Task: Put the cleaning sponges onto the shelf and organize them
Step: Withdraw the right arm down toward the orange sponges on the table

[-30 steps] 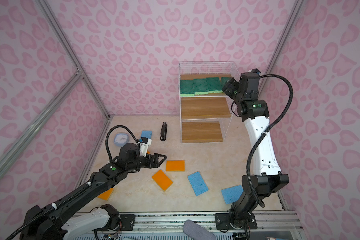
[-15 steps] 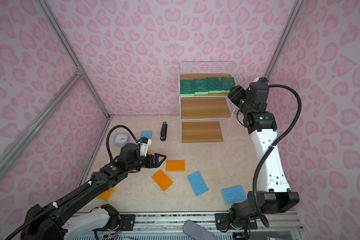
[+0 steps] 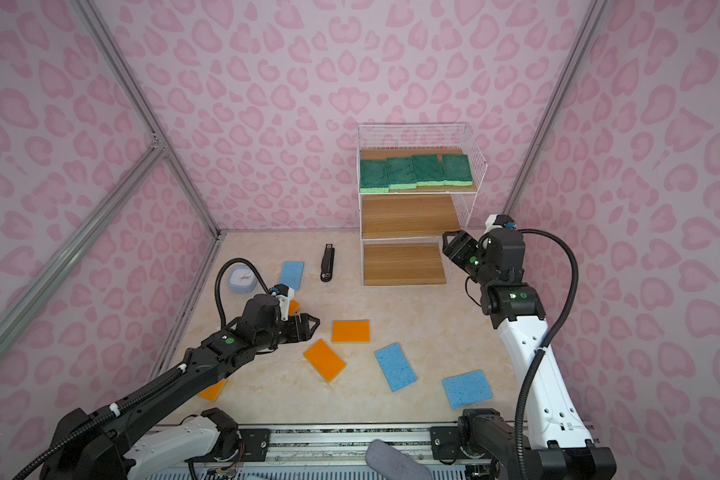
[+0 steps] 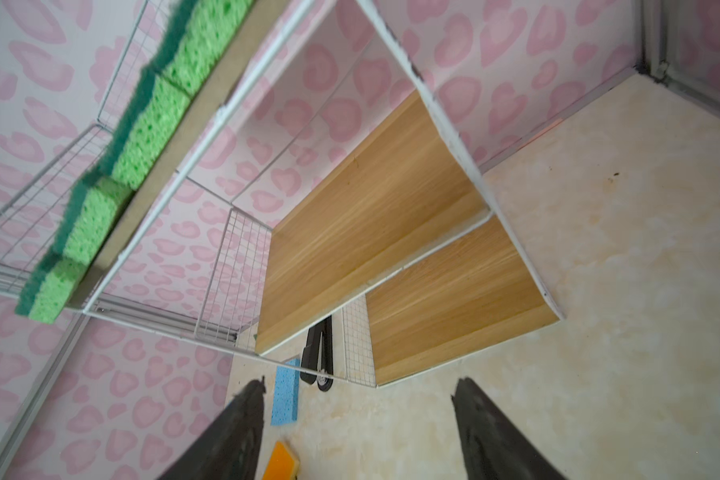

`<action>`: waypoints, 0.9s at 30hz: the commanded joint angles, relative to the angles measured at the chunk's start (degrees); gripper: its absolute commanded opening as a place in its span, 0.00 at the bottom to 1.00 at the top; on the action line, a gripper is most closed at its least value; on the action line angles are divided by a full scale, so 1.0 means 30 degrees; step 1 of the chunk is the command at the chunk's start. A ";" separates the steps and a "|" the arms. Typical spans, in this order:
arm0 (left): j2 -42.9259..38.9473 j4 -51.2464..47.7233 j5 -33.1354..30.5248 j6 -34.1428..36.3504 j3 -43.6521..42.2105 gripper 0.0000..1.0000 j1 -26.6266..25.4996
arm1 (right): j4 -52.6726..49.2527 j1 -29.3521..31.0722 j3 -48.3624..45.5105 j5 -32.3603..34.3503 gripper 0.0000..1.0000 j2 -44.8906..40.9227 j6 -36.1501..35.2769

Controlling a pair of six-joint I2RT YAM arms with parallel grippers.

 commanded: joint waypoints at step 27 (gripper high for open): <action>0.2461 0.3106 -0.0166 -0.1694 -0.4324 0.52 -0.0309 | 0.6019 0.2094 -0.9723 -0.2064 0.73 -0.2046 0.1674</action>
